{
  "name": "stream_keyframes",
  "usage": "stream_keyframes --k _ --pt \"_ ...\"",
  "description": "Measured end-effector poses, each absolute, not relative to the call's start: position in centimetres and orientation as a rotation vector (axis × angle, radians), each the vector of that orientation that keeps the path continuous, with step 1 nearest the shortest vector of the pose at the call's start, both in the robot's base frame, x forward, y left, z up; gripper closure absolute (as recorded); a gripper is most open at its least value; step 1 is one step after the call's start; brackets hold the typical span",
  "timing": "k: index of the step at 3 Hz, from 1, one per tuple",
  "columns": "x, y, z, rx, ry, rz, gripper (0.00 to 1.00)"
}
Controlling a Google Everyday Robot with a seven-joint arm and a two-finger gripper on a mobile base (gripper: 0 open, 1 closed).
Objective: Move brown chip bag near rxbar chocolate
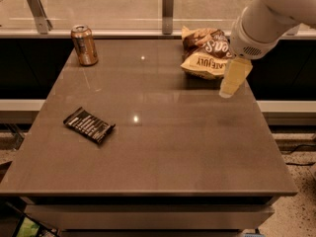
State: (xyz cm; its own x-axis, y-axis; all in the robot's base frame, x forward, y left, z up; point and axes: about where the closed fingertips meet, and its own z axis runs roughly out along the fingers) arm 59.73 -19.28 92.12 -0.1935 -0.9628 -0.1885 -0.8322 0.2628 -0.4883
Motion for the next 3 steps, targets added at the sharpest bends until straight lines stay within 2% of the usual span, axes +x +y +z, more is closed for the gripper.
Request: stream_keyframes --k 3 --pt "64.5 -17.5 88.1 -1.543 2.058 -0.252 0.00"
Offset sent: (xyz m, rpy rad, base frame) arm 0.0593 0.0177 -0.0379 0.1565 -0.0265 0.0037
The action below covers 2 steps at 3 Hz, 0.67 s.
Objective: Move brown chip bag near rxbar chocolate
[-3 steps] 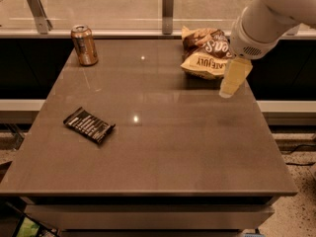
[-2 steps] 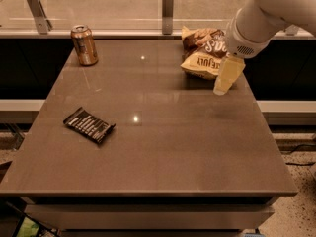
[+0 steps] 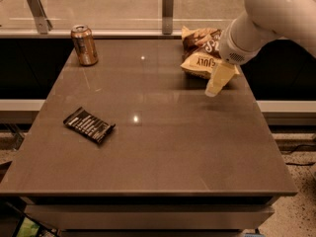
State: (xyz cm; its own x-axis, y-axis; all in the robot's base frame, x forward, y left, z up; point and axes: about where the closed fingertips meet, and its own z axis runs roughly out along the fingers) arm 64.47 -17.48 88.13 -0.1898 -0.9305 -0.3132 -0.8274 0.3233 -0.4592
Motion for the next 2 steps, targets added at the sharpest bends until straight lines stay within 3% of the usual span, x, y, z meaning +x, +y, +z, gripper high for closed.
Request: stream_keyframes --k 2 --pt "65.96 -16.67 85.59 -1.504 2.066 -0.219 0.00"
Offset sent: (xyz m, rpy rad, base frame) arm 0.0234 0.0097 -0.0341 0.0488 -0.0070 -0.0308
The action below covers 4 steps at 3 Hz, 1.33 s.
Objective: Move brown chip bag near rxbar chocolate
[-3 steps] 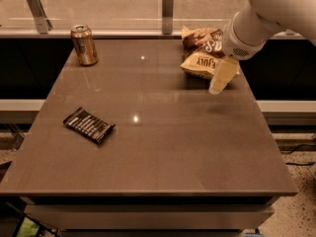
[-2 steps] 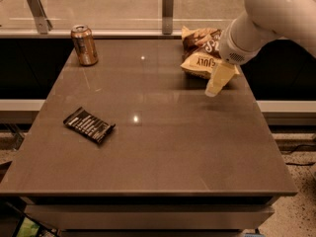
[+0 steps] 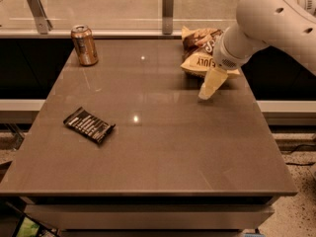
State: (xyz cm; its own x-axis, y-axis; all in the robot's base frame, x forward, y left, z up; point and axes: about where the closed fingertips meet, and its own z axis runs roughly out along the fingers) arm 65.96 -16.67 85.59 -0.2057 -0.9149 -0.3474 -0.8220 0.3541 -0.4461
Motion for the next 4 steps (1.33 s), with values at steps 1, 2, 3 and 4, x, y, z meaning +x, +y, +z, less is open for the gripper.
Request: stream_keyframes --k 1,2,3,4 --pt "66.9 -16.5 85.5 -1.489 2.063 -0.253 0.00" --pt "68.0 -16.5 85.4 -1.472 2.062 -0.285 0.00" --pt "69.1 -16.5 84.9 -1.461 2.068 -0.308 0.00" --pt "69.1 -16.4 84.8 -1.464 2.068 -0.306 0.17"
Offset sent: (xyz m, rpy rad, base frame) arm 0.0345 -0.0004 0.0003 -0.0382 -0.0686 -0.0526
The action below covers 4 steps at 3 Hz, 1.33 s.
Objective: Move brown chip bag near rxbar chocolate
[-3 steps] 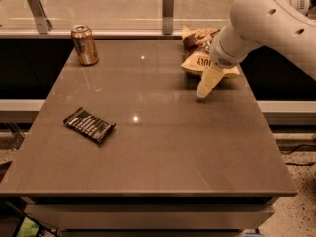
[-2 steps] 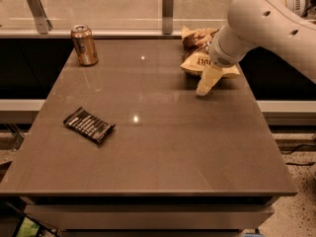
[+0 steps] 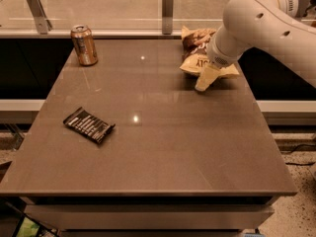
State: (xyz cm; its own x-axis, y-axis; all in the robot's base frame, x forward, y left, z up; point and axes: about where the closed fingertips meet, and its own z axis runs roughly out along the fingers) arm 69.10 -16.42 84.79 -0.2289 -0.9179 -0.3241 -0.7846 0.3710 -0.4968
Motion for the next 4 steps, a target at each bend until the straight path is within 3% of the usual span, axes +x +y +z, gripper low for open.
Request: stream_keyframes --k 3,4 --pt "69.10 -16.18 84.37 -1.472 2.070 -0.302 0.88" --pt "69.09 -16.11 84.24 -1.475 2.071 -0.300 1.00"
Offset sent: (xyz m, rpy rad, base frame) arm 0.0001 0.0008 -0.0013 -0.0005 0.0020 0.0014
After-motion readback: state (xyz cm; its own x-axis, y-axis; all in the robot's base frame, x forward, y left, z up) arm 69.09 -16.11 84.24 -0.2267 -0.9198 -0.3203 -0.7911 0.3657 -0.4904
